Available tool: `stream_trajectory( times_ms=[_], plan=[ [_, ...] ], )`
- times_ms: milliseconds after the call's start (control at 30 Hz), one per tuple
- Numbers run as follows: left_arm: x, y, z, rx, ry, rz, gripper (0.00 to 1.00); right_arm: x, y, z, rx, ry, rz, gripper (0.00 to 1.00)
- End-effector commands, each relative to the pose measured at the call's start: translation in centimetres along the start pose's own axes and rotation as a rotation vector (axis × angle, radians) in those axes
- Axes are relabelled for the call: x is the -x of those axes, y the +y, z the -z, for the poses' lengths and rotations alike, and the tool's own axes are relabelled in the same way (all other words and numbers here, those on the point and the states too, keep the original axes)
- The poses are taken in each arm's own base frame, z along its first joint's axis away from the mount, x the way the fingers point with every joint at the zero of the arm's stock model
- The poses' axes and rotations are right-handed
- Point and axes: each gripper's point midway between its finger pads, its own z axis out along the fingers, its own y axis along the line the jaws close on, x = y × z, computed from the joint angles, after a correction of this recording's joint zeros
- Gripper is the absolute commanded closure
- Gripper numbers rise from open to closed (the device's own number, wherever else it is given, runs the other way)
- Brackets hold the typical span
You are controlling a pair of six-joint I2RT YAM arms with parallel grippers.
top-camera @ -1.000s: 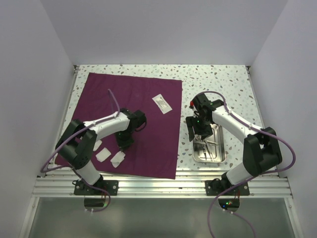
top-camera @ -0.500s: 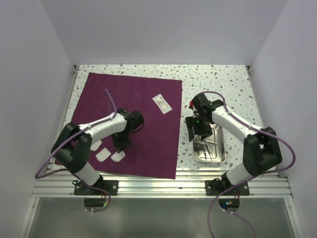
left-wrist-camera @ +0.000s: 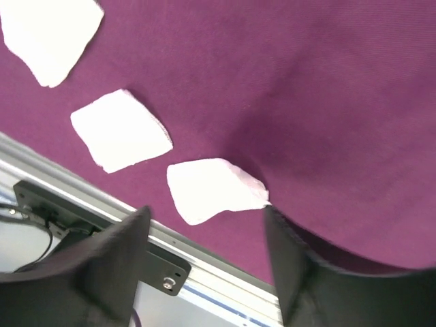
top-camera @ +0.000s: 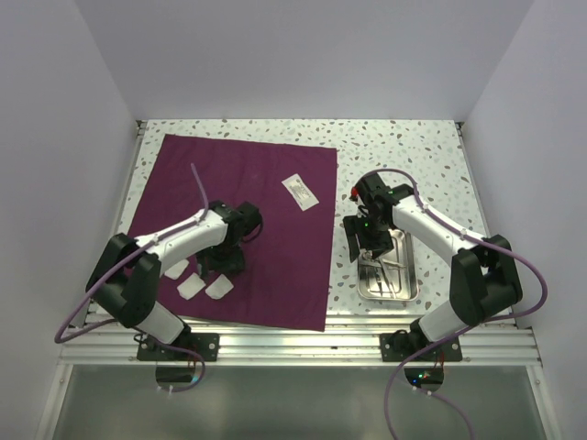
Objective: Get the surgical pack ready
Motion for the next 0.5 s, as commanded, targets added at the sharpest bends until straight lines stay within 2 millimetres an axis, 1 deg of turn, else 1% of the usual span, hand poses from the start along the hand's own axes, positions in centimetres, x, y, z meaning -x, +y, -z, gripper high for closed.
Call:
stream_trajectory(
  times_ms=[0, 67, 167, 200, 300, 367, 467],
  plan=[
    [1.6, -1.2, 1.3, -0.124, -0.039, 0.016, 0.26, 0.4, 0.6, 0.1, 0.023, -0.016, 0.018, 0.34],
    [1.6, -1.5, 1.5, -0.170, -0.024, 0.033, 0.19, 0.3, 0.7, 0.1, 0.027, -0.015, 0.020, 0.34],
    [1.6, -1.5, 1.8, -0.200, 0.019, 0.090, 0.18, 0.3, 0.7, 0.1, 0.026, -0.010, 0.019, 0.34],
    [1.6, -1.1, 1.8, -0.194, 0.039, 0.121, 0.18, 0.4, 0.7, 0.2, 0.028, -0.014, 0.021, 0.35],
    [2.1, -1.5, 2.5, -0.233, 0.072, 0.203, 0.22, 0.5, 0.8, 0.2, 0.027, -0.013, 0.021, 0.35],
    [2.5, -1.1, 2.9, -0.214, 0.077, 0.276, 0.26, 0.4, 0.9, 0.2, 0.029, -0.010, 0.024, 0.35],
    [2.9, 0.3, 2.4, -0.140, 0.094, 0.362, 0.29, 0.6, 1.0, 0.2, 0.034, -0.015, 0.025, 0.35]
  ],
)
